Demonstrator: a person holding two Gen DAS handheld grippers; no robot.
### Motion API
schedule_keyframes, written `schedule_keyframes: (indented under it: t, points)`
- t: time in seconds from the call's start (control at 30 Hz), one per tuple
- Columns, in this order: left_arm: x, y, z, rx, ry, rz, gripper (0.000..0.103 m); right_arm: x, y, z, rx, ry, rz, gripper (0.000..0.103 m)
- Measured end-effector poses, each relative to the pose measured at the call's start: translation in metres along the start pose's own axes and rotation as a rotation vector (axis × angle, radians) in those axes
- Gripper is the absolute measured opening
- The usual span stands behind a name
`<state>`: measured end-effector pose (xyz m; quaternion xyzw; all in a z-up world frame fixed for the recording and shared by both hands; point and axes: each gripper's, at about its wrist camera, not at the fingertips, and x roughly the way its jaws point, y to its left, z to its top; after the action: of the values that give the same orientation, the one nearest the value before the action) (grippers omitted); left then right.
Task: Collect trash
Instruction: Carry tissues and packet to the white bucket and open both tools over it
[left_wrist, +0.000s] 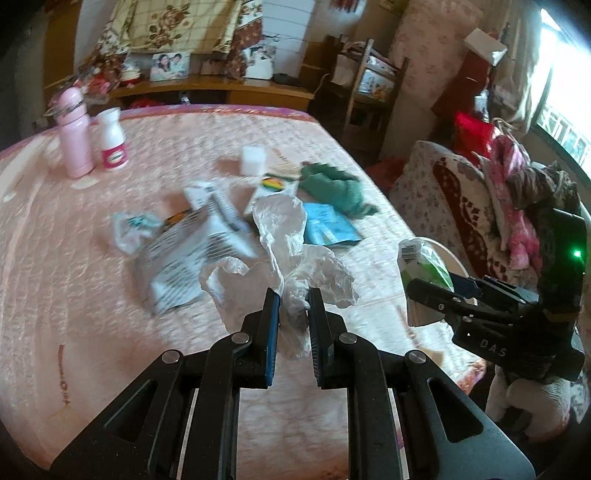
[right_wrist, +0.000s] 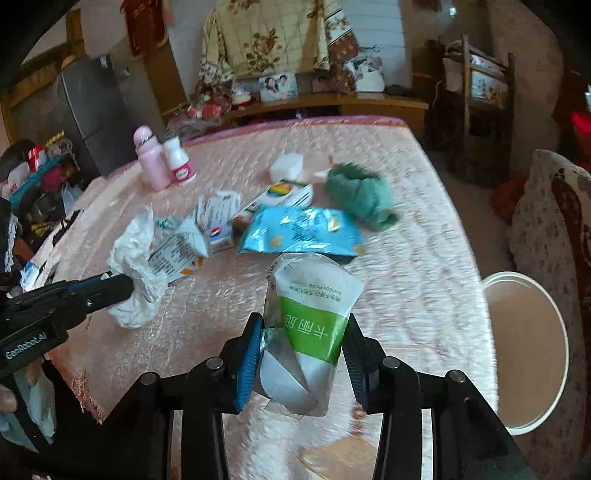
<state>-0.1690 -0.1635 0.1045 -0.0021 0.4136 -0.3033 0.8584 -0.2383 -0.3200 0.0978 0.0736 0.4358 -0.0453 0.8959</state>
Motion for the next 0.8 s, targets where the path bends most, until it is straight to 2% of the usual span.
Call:
schedule_keyframes:
  t: [0.33,0.8]
  points:
    - [0.018,-0.069,0.017,0.090,-0.001,-0.091,0.013,-0.045,-0.052,-0.005,0.067,-0.071,-0.078,0.041]
    - [0.061,-0.151,0.035,0.148,0.054,-0.224,0.013,-0.071,-0.134,-0.027,0.188,-0.083,-0.187,0.041]
